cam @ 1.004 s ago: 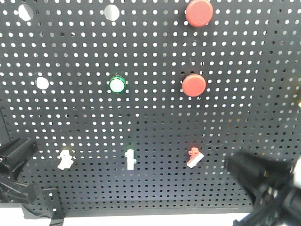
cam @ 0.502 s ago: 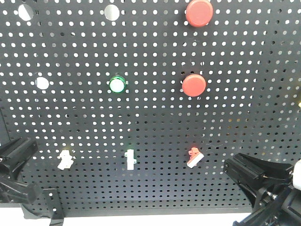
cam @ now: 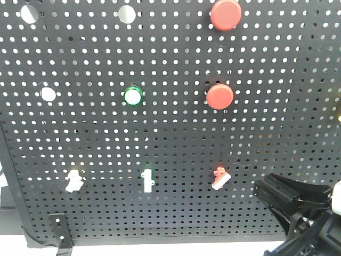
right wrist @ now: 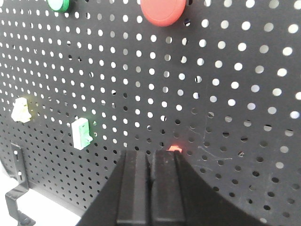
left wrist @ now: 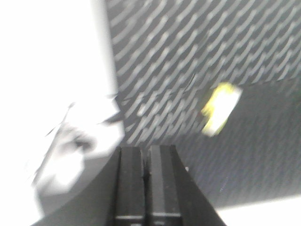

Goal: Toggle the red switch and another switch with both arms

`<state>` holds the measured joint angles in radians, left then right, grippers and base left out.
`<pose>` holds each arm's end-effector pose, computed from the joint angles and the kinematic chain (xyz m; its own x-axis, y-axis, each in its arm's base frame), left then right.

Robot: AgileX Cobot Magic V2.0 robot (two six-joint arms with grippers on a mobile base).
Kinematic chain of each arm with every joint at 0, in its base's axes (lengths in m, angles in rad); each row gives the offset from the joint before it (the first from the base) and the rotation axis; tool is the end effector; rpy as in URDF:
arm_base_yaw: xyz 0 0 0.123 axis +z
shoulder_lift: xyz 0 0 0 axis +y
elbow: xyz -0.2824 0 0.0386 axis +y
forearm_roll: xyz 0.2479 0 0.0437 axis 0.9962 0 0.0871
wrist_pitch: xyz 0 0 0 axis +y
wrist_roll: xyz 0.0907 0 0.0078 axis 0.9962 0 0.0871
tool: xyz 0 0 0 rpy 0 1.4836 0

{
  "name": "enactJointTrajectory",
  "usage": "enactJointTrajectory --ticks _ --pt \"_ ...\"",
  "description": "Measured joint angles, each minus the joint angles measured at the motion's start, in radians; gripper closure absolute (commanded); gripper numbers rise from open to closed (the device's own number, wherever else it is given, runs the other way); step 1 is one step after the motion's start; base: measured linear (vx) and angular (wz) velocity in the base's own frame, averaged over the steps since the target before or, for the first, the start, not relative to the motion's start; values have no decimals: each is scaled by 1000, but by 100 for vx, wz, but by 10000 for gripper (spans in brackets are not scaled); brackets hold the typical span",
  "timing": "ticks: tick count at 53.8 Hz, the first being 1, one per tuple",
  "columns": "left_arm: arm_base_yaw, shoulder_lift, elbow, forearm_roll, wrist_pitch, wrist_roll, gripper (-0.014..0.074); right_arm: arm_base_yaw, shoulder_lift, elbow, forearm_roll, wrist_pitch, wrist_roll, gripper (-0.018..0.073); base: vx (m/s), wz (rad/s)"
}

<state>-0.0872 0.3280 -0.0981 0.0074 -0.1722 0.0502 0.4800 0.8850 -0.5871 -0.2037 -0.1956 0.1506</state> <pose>0.0871 -0.0077 0.2391 0.0344 0.0547 -0.9979 0.0865 0.9946 0.0575 0.1685 0.0917 0.3332 0.0076 -0.0516 -0.9986 -0.4965 0.8667 -0.0485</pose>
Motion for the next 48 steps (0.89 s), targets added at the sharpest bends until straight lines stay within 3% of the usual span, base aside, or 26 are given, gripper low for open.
enactJointTrajectory --ticks 7,13,24,48 --pt "6 -212 118 0 55 0 594 0 0 0 0 0 0 566 0 0" --pt "9 -326 124 1 124 -1 594 0 0 0 0 0 0 566 0 0" --pt "10 -338 124 1 204 -1 594 0 0 0 0 0 0 566 0 0" --pt "10 -338 124 1 210 -1 594 0 0 0 3 3 0 566 0 0"
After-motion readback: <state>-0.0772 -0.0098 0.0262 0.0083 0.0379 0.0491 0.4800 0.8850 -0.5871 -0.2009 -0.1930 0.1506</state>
